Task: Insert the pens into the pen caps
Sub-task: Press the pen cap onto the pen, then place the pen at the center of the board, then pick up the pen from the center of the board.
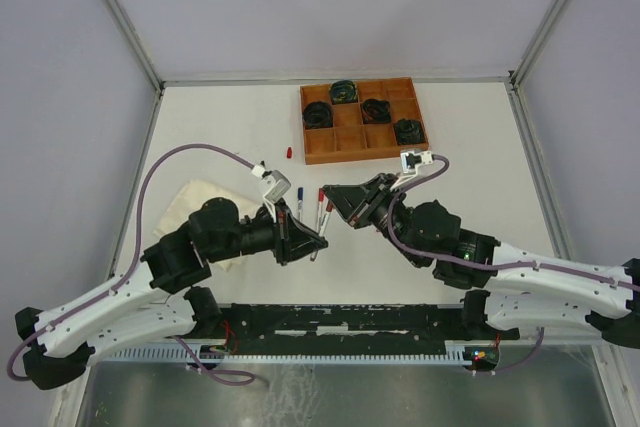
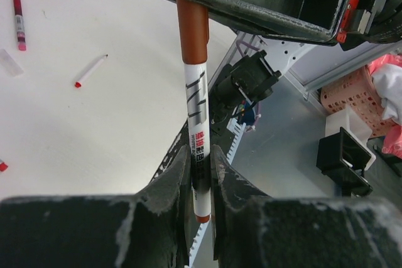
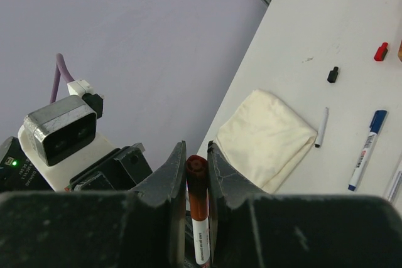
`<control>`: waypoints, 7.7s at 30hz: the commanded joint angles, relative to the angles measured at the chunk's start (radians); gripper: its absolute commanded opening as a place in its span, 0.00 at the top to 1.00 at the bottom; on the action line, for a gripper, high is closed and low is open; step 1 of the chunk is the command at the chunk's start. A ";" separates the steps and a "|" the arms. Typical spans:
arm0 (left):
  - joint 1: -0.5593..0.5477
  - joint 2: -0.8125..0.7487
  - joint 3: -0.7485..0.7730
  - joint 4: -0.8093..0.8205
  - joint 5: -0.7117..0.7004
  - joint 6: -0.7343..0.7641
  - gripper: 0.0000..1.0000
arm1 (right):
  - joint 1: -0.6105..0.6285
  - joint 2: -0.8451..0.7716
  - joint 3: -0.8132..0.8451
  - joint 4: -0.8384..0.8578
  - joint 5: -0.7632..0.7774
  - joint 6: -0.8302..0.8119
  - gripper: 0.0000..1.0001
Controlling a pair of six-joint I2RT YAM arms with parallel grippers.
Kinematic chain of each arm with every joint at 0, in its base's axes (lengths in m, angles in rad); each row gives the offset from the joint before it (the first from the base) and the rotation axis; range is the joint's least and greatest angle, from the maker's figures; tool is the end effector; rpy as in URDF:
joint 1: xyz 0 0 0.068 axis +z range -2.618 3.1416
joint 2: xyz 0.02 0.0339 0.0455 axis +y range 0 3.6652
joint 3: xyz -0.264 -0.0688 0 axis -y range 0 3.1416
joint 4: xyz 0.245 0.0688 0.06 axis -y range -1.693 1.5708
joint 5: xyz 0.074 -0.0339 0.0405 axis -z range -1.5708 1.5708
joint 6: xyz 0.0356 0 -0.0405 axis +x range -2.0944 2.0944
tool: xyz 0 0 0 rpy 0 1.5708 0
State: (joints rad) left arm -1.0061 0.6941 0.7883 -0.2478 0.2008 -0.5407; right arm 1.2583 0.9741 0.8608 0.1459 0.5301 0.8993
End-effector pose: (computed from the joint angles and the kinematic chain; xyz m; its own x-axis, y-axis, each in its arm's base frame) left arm 0.0812 -0.1415 0.3485 -0.5506 -0.0734 -0.8315 0.7580 0.3734 -0.5348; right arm 0.0868 0.2100 0.3672 -0.5149 0.6034 -0.6089 -0.4220 0.4399 0.7927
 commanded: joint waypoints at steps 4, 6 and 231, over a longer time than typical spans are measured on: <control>0.021 -0.009 0.151 0.406 -0.152 0.028 0.97 | 0.176 0.066 -0.113 -0.226 -0.127 0.060 1.00; 0.020 -0.007 0.152 0.416 -0.160 0.025 0.97 | 0.206 0.076 -0.121 -0.226 -0.099 0.069 1.00; 0.359 0.054 0.000 -0.295 -0.400 0.131 0.67 | -0.787 0.889 0.460 -0.678 -0.226 -0.095 0.45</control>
State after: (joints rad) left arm -0.6510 0.7605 0.7933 -0.5602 -0.1822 -0.4465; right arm 0.4812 1.8198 1.2343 -0.5194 0.2810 0.8127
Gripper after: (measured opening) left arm 0.333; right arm 0.559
